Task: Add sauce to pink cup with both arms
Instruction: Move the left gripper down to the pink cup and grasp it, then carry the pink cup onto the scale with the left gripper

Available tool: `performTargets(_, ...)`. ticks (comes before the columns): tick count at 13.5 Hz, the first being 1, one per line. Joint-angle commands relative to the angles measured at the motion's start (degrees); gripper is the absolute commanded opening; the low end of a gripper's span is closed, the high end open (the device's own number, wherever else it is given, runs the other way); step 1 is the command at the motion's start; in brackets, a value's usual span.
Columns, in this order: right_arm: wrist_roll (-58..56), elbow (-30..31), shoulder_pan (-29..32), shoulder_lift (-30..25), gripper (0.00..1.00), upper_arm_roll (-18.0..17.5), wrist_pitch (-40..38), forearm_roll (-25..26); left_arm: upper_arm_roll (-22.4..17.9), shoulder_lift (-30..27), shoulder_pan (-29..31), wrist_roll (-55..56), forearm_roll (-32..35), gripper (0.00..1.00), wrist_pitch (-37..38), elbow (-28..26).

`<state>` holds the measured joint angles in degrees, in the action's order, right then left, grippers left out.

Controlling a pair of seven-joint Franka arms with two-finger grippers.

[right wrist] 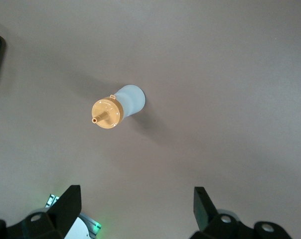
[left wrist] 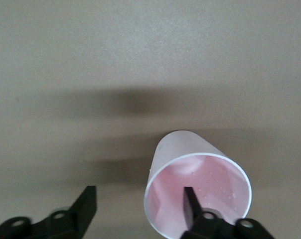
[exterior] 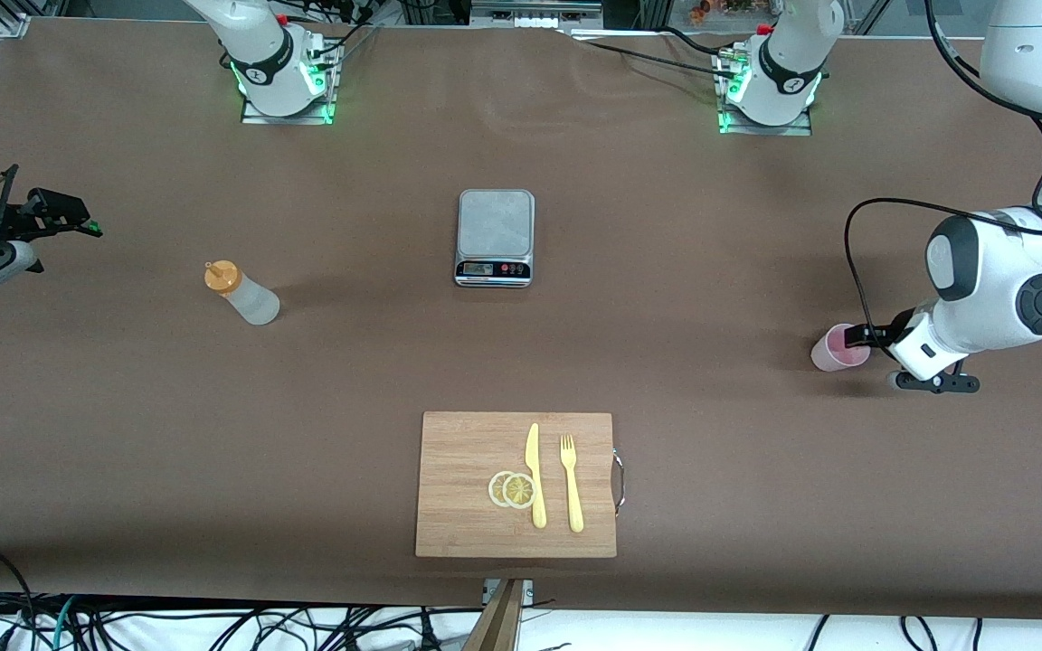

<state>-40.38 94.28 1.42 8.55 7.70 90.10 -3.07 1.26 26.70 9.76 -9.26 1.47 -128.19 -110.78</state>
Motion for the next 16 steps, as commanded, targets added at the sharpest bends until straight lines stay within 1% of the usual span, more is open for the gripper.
performTargets(1,0.8,-0.2,0.1,-0.6,1.00,-0.3,-0.5,0.3,-0.3,-0.2,-0.8,2.7,-0.2,0.05,0.0,-0.1)
performTargets(2,0.8,-0.3,0.1,-0.7,1.00,-0.3,-0.5,0.3,-0.3,-0.2,-0.8,3.1,-0.2,0.00,0.0,-0.1)
performTargets(6,0.5,-0.2,0.2,-0.8,1.00,-0.4,-0.5,0.3,-0.1,-0.8,-1.2,2.7,-0.2,0.00,0.6,0.7)
performTargets(8,-0.1,0.0,0.3,-0.7,1.00,-0.4,-0.5,0.2,0.2,-1.5,-3.6,3.2,-0.4,0.00,5.6,4.2)
performTargets(10,-0.2,0.0,0.3,-0.7,1.00,-0.4,-0.5,-0.1,0.3,-2.9,-7.4,3.3,-4.9,0.00,9.1,6.6)
performTargets(11,-1.3,0.2,0.6,-0.6,1.00,-0.4,-0.4,-0.4,0.3,-3.9,-9.5,3.4,-7.6,0.00,9.2,6.6)
performTargets(13,-4.5,0.4,1.5,-0.4,1.00,-0.4,-0.3,-0.8,0.3,-5.0,-15.5,3.6,-10.2,0.00,9.4,6.6)
performTargets(15,-8.7,0.5,2.0,-0.1,1.00,-0.4,-0.2,-1.0,0.3,-5.2,-21.7,7.1,-14.0,0.00,9.4,6.5)
performTargets(16,-11.4,1.0,2.5,0.0,1.00,-0.4,-0.1,-1.2,0.3,-5.2,-24.6,9.4,-14.4,0.00,9.4,6.4)
